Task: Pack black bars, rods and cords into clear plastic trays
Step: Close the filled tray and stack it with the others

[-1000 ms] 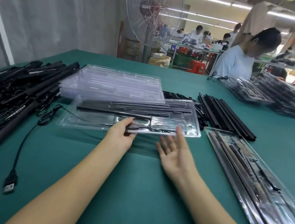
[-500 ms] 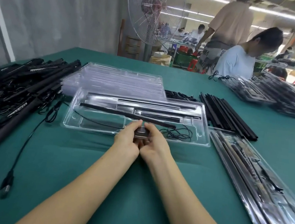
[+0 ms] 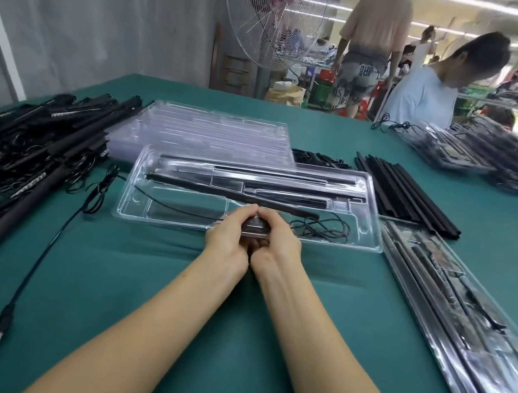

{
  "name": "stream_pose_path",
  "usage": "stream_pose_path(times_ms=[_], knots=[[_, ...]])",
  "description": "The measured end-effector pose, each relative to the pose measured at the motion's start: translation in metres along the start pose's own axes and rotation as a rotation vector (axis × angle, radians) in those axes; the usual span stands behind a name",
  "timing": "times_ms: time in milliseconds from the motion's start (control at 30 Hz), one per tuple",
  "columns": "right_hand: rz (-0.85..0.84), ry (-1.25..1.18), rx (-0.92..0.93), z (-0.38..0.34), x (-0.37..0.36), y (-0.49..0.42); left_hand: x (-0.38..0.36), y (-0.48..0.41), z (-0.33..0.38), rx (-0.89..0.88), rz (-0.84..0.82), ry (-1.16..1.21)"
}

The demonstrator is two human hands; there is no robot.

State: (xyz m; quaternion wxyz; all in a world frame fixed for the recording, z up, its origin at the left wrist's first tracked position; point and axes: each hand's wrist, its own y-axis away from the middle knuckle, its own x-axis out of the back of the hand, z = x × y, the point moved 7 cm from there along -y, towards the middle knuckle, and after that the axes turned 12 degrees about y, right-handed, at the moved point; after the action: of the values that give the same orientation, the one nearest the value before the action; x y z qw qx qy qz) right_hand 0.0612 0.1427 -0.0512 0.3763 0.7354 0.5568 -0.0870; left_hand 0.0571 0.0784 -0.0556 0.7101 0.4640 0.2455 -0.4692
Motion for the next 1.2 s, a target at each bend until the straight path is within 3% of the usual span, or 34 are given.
stream_pose_path(times_ms=[200,800,1200], knots=[[0.107,0.03,0.092,-0.011,0.011,0.002,0.002,-0.002,-0.006,0.042,0.002,-0.024],[0.004,-0.043,0.01,0.0,0.001,0.01,-0.001,-0.004,0.002,-0.024,-0.047,-0.061],[0.232,0.084,0.041,0.001,0.012,0.012,0.003,-0.006,-0.001,0.032,0.03,-0.128]])
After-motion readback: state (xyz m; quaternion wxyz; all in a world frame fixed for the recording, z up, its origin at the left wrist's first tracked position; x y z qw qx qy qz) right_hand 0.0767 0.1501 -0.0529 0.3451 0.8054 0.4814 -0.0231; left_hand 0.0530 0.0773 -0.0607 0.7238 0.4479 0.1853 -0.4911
